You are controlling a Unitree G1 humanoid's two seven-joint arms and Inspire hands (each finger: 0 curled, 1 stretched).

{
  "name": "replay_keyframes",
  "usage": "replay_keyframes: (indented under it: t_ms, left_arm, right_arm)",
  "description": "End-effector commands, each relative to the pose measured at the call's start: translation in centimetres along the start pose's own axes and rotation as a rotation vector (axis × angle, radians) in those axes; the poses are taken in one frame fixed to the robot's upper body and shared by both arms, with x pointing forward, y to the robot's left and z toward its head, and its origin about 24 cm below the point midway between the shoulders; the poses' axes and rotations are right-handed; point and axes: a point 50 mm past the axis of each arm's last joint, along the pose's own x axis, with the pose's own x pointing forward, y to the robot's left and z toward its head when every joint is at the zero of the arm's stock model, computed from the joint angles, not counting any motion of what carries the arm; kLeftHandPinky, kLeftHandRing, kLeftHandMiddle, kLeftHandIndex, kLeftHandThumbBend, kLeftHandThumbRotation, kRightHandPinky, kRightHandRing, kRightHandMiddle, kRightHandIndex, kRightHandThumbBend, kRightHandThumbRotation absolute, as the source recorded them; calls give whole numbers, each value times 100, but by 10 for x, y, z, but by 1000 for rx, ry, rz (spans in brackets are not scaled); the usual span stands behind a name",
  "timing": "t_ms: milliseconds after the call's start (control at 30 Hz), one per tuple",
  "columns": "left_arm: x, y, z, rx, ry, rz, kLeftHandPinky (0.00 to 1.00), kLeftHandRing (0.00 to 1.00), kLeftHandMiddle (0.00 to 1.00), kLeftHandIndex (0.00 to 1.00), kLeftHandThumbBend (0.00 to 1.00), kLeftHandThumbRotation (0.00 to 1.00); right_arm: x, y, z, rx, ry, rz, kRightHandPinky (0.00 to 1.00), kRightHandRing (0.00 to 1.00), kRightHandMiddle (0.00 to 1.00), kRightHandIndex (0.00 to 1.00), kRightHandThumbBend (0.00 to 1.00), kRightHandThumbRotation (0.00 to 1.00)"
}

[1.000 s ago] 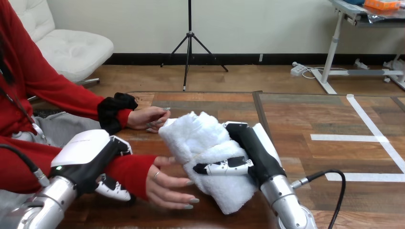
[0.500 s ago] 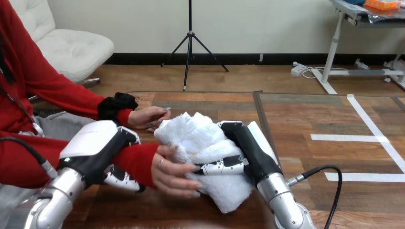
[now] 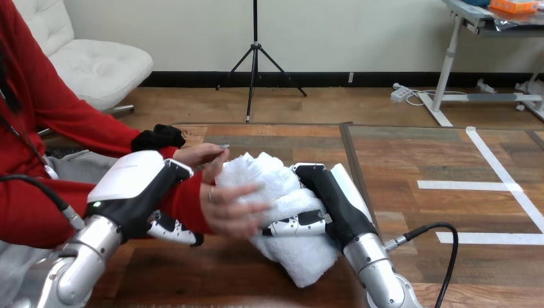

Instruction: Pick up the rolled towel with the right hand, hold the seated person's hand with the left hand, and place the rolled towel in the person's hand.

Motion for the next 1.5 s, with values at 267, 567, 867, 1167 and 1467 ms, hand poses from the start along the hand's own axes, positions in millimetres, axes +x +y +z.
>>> replay_keyframes:
  t_ms: [267, 567, 867, 1167, 1467]
  left_arm:
    - [39, 61, 84, 17, -390, 233, 31, 36, 41, 42, 79, 0]
    - [40, 60, 86, 21, -397, 229, 31, 36, 41, 42, 79, 0]
    - [40, 58, 85, 16, -401, 226, 31, 36, 41, 42, 78, 0]
    - [40, 56, 83, 16, -399, 219, 31, 36, 41, 42, 79, 0]
    - [39, 54, 82, 8, -399, 220, 31, 36, 41, 42, 79, 0]
  right_arm:
    - [27, 2, 39, -11, -172, -14, 27, 32, 39, 44, 81, 0]
    - [26, 2, 40, -16, -192, -28, 27, 32, 39, 44, 81, 0]
    - [25, 2, 40, -2, -196, -31, 27, 32, 39, 44, 80, 0]
    - [24, 0, 42, 21, -215, -40, 27, 32, 39, 44, 79, 0]
    - [24, -1, 47, 36, -255, -52, 26, 31, 39, 44, 79, 0]
